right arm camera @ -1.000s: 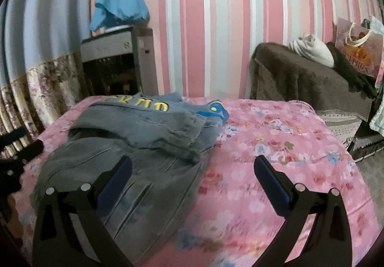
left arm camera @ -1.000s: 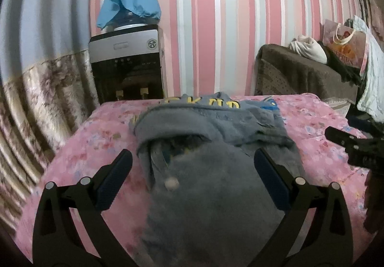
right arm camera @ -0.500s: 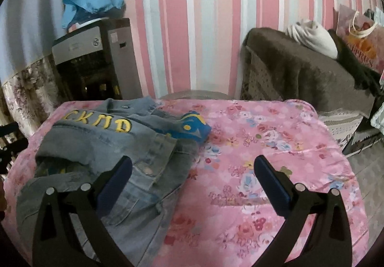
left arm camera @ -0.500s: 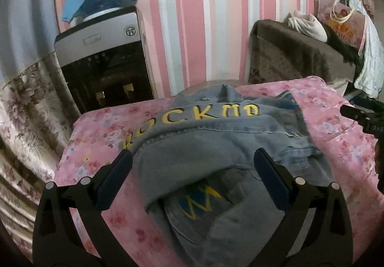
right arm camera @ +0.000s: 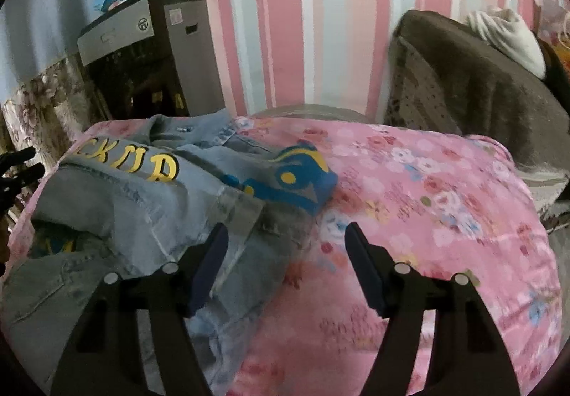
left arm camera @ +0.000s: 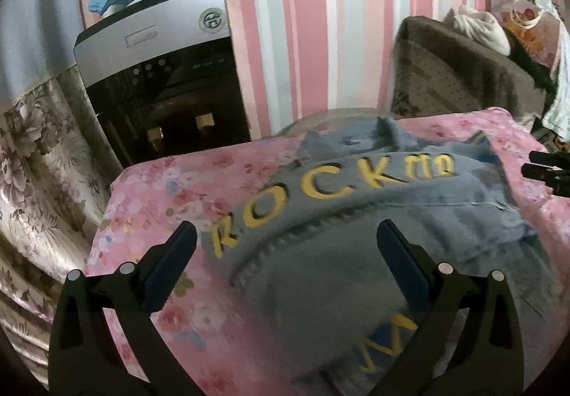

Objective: Fold large clothes
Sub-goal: 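Grasp the blue-patched sleeve cuff with the right tool while the left tool nears the lettering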

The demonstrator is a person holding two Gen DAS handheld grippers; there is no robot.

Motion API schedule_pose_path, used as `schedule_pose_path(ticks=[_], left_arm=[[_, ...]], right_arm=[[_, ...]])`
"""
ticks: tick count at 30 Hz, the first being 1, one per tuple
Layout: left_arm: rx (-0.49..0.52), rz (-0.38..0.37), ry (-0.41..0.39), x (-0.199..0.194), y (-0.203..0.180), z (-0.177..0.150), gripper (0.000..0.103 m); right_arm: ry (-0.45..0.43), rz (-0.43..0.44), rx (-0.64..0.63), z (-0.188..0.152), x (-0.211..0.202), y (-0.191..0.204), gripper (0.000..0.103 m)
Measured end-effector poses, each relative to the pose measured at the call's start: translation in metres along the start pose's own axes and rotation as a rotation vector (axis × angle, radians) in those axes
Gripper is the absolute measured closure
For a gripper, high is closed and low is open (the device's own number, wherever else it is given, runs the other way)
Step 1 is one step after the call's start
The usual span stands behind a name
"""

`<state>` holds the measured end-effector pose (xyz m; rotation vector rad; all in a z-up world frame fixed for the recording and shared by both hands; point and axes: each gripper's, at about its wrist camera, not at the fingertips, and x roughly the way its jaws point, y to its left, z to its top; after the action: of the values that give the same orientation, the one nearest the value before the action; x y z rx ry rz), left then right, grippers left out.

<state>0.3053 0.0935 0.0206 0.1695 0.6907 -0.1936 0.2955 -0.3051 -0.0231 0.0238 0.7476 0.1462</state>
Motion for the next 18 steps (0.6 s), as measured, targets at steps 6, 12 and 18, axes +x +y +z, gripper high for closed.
schedule_pose_path(ticks=[6,12,18], left_arm=[[-0.007,0.004,0.036,0.039,0.019,0.013,0.003],[-0.095,-0.101,0.108,0.081,0.04,0.019,0.003],[-0.189,-0.181,0.219,0.121,0.047,0.001,0.003]], right_arm=[[0.026,0.007,-0.004,0.026,0.034,-0.003,0.034],[0.086,0.009,0.02,0.037,0.073,-0.014,0.034],[0.164,0.066,0.086,0.029,0.101,-0.027,0.033]])
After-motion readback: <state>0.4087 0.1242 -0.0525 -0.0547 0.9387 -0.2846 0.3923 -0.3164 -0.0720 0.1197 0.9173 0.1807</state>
